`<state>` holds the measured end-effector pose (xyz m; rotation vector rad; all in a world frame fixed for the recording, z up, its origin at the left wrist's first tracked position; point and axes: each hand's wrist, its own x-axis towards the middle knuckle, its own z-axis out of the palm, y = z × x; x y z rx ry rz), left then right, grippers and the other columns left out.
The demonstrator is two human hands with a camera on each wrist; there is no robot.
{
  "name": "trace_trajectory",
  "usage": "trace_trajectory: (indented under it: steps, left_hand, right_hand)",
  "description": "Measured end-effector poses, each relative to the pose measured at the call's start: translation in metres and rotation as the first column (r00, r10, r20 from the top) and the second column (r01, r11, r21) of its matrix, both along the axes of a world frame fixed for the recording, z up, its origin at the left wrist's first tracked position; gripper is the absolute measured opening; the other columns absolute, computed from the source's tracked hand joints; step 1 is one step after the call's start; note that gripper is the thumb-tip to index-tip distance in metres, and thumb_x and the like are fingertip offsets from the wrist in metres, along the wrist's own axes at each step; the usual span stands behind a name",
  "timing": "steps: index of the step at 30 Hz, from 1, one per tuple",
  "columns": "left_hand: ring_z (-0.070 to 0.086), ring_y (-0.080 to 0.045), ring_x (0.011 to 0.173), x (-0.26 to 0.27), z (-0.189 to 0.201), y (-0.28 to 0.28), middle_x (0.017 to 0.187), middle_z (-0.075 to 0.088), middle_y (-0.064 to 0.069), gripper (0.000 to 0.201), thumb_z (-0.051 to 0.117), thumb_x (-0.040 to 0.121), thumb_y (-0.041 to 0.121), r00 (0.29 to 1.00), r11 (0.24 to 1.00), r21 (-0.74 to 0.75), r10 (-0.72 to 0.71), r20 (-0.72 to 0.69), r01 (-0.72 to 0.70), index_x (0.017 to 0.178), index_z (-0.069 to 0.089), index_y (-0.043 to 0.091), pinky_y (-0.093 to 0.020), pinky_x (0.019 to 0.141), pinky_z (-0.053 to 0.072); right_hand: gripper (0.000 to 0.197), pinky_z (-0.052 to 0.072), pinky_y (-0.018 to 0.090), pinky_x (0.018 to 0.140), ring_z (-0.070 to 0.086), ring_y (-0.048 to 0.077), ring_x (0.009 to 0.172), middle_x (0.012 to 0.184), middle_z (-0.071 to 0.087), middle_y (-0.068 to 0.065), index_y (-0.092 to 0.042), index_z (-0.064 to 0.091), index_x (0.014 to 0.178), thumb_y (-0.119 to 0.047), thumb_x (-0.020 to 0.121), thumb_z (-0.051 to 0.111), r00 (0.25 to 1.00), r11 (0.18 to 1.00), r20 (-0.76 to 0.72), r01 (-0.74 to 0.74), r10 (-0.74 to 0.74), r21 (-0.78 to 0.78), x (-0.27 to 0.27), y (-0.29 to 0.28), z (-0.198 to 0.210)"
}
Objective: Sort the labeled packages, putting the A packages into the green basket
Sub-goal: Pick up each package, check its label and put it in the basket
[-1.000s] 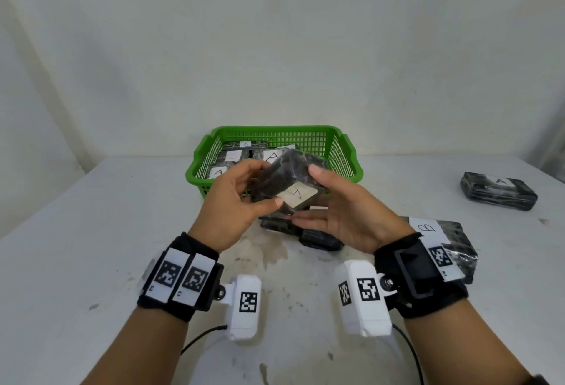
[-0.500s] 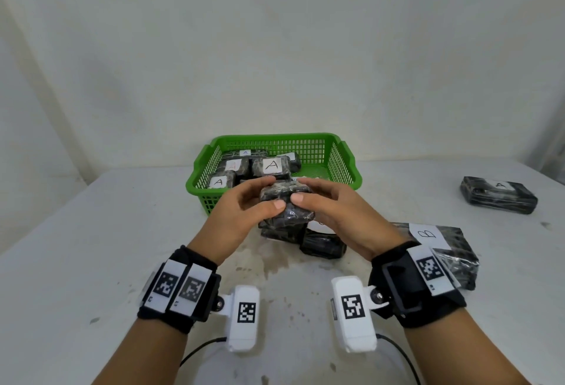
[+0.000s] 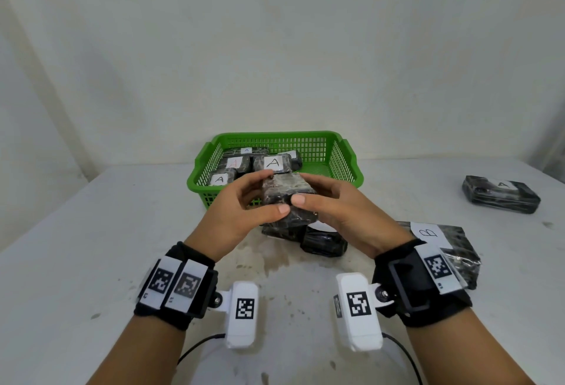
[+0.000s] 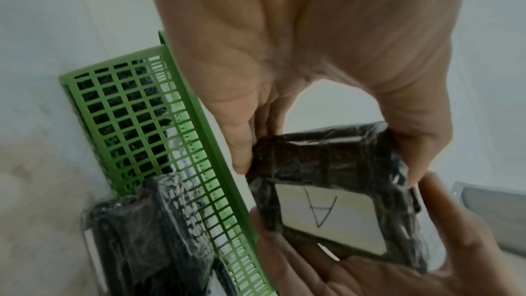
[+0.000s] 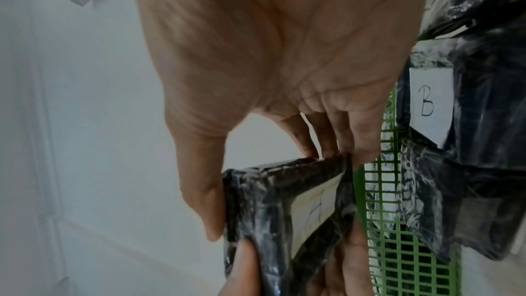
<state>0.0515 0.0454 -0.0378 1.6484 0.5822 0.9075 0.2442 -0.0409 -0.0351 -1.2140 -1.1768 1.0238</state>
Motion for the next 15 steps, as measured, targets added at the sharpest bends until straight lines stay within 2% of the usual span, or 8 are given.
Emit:
trace_trajectory:
  steps: [3,5,6,8,9,11,13,15]
  left_hand:
    - [0.059,-0.015,0.125,-0.002,-0.001,0.002,0.134,0.062,-0.003,0.091,0.087,0.055,0.033,1.000,0.999,0.039,-0.001,-0.001,0.001,0.138,0.053,0.018,-0.033,0.097,0.055]
    - [0.056,-0.013,0.128,-0.003,-0.001,0.001,0.136,0.060,0.000,0.092,0.088,0.056,0.029,1.000,0.999,0.044,-0.027,0.014,0.026,0.140,0.050,0.018,-0.032,0.099,0.053]
    - [0.055,-0.013,0.130,-0.003,-0.001,0.001,0.137,0.059,0.001,0.093,0.089,0.057,0.025,0.999,0.998,0.045,-0.039,0.021,0.038,0.141,0.049,0.018,-0.031,0.100,0.052]
    - [0.051,-0.012,0.134,-0.002,-0.001,-0.001,0.141,0.055,0.003,0.098,0.092,0.056,0.019,0.998,0.995,0.072,-0.068,-0.002,0.068,0.142,0.046,0.023,-0.034,0.103,0.050]
    - [0.050,-0.012,0.135,-0.002,-0.001,-0.003,0.144,0.052,0.004,0.101,0.094,0.056,0.017,0.995,0.992,0.088,-0.091,-0.027,0.093,0.143,0.044,0.027,-0.037,0.104,0.050]
    - [0.052,-0.011,0.133,-0.001,-0.001,-0.006,0.147,0.048,0.005,0.105,0.095,0.055,0.017,0.990,0.988,0.072,-0.134,-0.044,0.137,0.144,0.042,0.033,-0.039,0.101,0.052]
    - [0.058,-0.008,0.126,0.000,0.001,-0.009,0.143,0.052,0.006,0.100,0.091,0.059,0.022,0.993,0.993,0.026,-0.115,-0.005,0.116,0.146,0.042,0.031,-0.036,0.095,0.056]
    - [0.061,-0.009,0.122,0.002,0.003,-0.008,0.136,0.060,0.007,0.085,0.087,0.071,0.029,1.000,0.999,0.040,-0.007,-0.002,0.007,0.145,0.045,0.026,-0.036,0.094,0.057]
  right_hand:
    - [0.108,0.049,0.047,0.113,0.068,0.018,0.125,0.135,0.071,0.002,-0.014,0.056,0.146,-0.050,0.054,0.099,1.000,1.000,0.023,-0.005,0.005,-0.002,-0.001,0.000,0.001]
    - [0.109,0.052,0.047,0.109,0.069,0.020,0.123,0.136,0.070,0.005,-0.012,0.055,0.147,-0.051,0.055,0.098,1.000,0.999,-0.007,-0.020,0.020,-0.044,0.001,-0.002,0.002]
    - [0.104,0.055,0.046,0.106,0.071,0.023,0.120,0.134,0.071,0.008,-0.010,0.055,0.146,-0.053,0.060,0.096,0.999,0.996,-0.030,-0.039,0.036,-0.076,0.002,-0.004,0.004]
    - [0.074,0.061,0.041,0.094,0.075,0.026,0.108,0.125,0.075,0.014,-0.005,0.064,0.136,-0.051,0.080,0.081,0.997,0.991,-0.052,-0.064,0.058,-0.116,0.000,-0.007,0.008]
    - [0.058,0.062,0.039,0.087,0.076,0.026,0.101,0.119,0.077,0.015,-0.004,0.068,0.129,-0.046,0.089,0.074,0.996,0.991,-0.073,-0.057,0.048,-0.121,0.000,-0.007,0.009]
    - [0.035,0.062,0.035,0.079,0.077,0.024,0.095,0.113,0.079,0.015,-0.004,0.071,0.123,-0.026,0.096,0.070,0.992,0.993,-0.124,-0.003,-0.011,-0.115,0.000,-0.005,0.006]
    - [0.034,0.062,0.037,0.081,0.077,0.025,0.099,0.113,0.079,0.012,-0.004,0.069,0.127,-0.011,0.093,0.073,0.989,0.995,-0.128,0.058,-0.069,-0.086,0.001,-0.002,0.002]
    - [0.041,0.062,0.043,0.089,0.076,0.027,0.107,0.117,0.078,0.010,-0.007,0.067,0.129,-0.004,0.089,0.077,0.993,0.995,-0.078,0.090,-0.093,-0.049,0.002,-0.001,0.000]
